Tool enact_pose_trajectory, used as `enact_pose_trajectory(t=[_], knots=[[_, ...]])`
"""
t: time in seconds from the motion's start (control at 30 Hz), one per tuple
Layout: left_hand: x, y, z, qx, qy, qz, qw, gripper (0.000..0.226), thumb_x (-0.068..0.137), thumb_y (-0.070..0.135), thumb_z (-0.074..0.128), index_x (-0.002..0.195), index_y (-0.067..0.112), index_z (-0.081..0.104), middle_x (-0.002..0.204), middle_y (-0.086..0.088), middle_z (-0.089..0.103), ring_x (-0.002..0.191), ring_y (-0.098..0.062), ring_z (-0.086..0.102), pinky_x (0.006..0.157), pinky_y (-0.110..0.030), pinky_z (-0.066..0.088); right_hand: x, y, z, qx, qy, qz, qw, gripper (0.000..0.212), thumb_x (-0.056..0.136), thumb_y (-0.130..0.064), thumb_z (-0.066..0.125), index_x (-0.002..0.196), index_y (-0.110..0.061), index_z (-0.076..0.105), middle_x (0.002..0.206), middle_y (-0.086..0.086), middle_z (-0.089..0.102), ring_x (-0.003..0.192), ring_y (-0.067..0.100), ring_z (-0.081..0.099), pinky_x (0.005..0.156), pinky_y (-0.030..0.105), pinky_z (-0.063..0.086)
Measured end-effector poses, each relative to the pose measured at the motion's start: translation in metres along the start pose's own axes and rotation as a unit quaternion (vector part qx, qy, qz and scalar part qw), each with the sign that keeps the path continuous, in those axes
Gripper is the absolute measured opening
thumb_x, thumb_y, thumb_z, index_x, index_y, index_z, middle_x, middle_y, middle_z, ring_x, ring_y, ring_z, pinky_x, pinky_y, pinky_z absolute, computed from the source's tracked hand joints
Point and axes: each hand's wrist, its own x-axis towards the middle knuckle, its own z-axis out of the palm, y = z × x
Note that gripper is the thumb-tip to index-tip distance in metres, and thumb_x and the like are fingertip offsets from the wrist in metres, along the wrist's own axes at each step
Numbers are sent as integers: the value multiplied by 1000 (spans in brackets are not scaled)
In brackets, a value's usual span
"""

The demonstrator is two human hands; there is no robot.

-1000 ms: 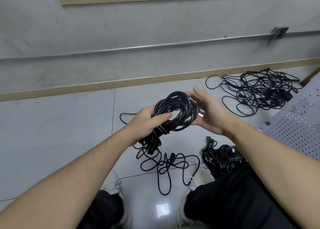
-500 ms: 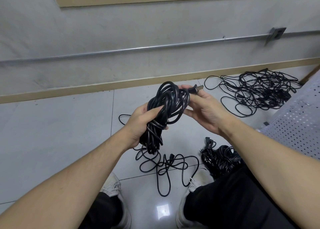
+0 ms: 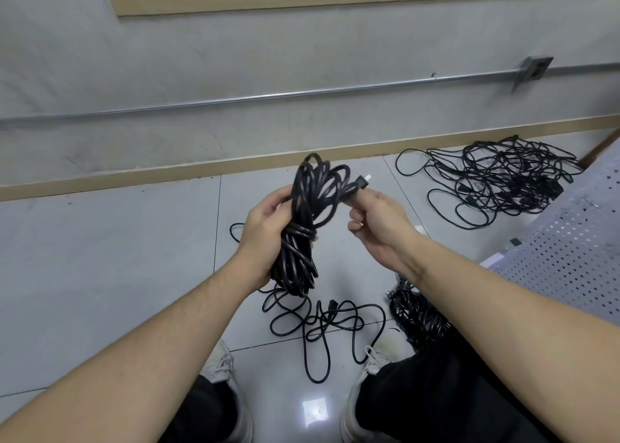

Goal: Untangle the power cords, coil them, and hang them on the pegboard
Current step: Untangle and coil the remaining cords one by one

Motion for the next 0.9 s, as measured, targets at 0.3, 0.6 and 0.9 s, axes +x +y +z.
enact_pose_trajectory(t=[0.3, 0.6, 0.9], knots=[[9, 2, -15, -35, 60, -53, 996, 17, 102, 22, 53, 113, 14, 64, 73, -6, 66, 64, -31, 65, 54, -33, 51, -26, 6, 21, -233, -40, -111, 965, 22, 92, -20, 74, 110, -18, 63, 79, 0, 77, 63, 3, 57, 65, 20, 38], [4, 1, -7, -47, -2, -56, 997, 20, 103, 22, 54, 122, 25, 57, 88, -12, 70, 62, -30, 60, 56, -35, 49, -28, -4, 14, -325, -25, -100, 940, 15, 93, -27, 71, 107, -22, 70, 80, -2, 77, 42, 8, 30, 43, 17, 28], [2, -2, -8, 88, -96, -108, 986, 29, 104, 19, 49, 129, 33, 55, 83, -9, 74, 72, -31, 68, 72, -47, 56, -27, -9, -4, -459, -128, -159, 865, 17, 95, -20, 72, 93, -37, 71, 70, -31, 69, 68, -13, 61, 66, 7, 42]])
